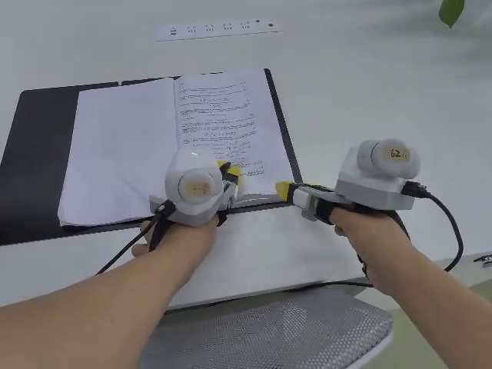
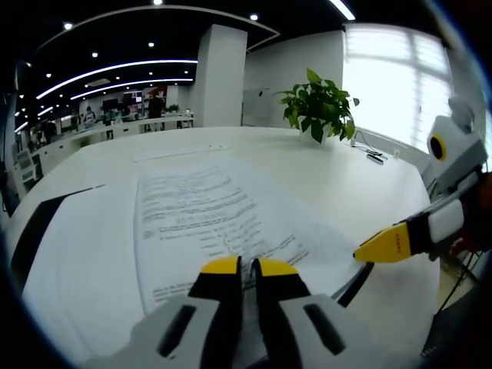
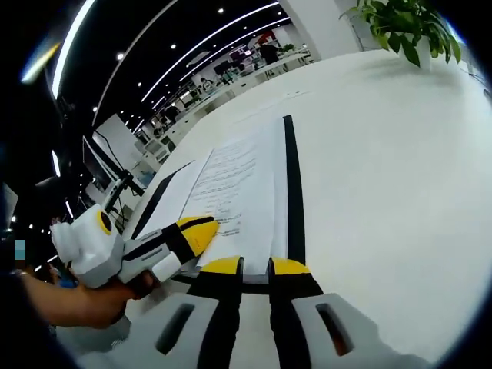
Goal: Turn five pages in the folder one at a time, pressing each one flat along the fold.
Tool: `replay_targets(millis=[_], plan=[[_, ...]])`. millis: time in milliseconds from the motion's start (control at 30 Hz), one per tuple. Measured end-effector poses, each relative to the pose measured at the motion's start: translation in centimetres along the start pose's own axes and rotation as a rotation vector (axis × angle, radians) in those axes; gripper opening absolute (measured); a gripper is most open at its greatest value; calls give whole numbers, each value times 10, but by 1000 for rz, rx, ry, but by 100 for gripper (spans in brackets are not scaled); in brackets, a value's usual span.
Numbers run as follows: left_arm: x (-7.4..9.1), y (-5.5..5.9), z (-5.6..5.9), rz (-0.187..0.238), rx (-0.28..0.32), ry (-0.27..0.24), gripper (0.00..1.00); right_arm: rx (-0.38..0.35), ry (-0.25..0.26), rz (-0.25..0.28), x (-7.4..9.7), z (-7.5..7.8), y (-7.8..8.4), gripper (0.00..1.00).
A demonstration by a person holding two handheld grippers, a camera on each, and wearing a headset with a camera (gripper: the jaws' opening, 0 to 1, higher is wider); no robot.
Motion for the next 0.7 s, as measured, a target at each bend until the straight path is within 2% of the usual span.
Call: replay_targets(millis=[133,367,433,467,600,700], plan=[[0,0,0,-5,-2,-2,6,4,19,4,1,3,0,0],[-1,-1,1,-27,6,-6,6,25,22,27,5,-6,-6,0],[1,-2,3,-41,41,9,8,33,21,33,7,-9,-10,0],[3,-2,2,-52,66,14,8,38,21,36,8,-10,-11,0],[15,0,1,-90,70,24,11,55,13,46,11,-18,-16,0],[28,-1,-4,-87,63,39,16,35,-1,66,15,-27,-22,0]])
Point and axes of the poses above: the centre of the closed fingertips' face, and the gripper's own axes: x roughly backward along the fingers, z roughly to its right, y roughly out of its underside, the point moved 1 cm from there along x, roughly backward along the fingers, and after that the axes turned 10 degrees about x, right-handed, at the moved point
